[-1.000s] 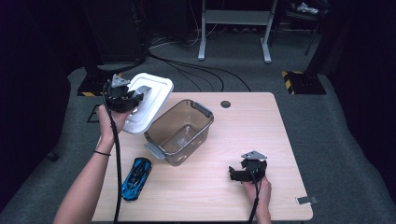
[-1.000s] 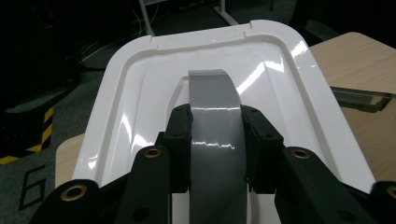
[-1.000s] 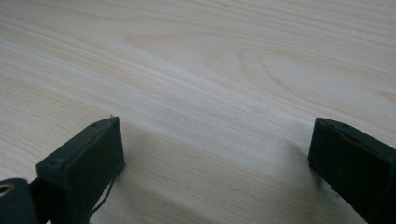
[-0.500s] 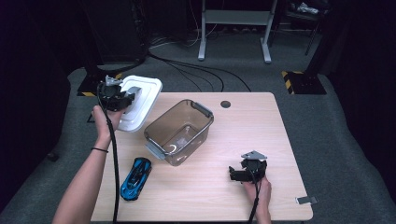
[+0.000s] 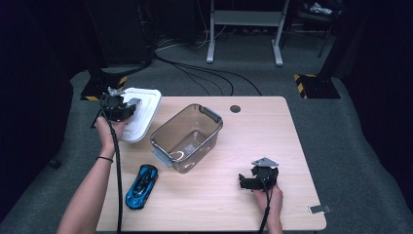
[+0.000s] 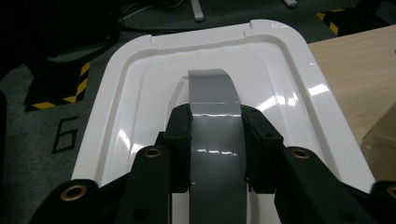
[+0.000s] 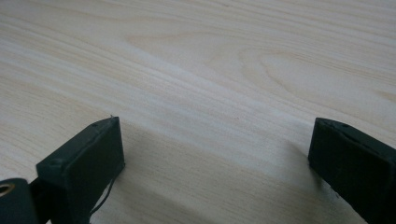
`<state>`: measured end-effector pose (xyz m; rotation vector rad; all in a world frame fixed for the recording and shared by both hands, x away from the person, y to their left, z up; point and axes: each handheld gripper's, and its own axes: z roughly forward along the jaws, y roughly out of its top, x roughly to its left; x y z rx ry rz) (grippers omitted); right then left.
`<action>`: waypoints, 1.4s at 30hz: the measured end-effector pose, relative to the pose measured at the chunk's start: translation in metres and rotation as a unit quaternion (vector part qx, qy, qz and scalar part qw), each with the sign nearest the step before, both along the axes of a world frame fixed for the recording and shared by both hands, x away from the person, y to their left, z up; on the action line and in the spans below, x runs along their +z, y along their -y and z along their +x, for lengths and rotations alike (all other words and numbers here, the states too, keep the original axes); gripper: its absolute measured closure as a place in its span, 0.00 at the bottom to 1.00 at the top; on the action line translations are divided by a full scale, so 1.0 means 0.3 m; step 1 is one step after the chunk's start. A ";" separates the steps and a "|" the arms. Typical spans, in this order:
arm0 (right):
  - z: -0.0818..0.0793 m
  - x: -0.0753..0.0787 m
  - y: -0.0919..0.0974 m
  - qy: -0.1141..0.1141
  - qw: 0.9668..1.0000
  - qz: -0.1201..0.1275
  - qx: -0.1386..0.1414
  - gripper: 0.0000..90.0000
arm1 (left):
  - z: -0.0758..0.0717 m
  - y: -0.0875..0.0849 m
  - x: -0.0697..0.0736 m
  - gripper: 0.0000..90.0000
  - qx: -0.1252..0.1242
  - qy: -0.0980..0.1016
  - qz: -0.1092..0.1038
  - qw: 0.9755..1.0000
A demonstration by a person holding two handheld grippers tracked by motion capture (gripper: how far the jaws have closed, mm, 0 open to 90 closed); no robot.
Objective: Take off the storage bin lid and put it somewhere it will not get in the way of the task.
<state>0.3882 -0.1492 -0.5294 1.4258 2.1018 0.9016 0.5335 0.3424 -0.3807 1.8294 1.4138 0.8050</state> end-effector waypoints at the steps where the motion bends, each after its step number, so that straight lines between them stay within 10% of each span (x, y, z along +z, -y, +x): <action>1: 0.000 0.000 0.000 0.000 1.000 0.000 0.000 0.03 | 0.003 -0.007 -0.011 0.74 0.004 -0.004 0.000 1.000; 34: -0.001 0.000 0.000 0.000 1.000 -0.001 0.000 0.03 | 0.058 -0.059 -0.313 0.74 0.034 -0.085 -0.025 0.995; 42: 0.000 0.000 0.000 0.000 1.000 0.000 0.001 0.03 | 0.066 -0.039 -0.345 0.74 0.024 -0.095 0.007 0.995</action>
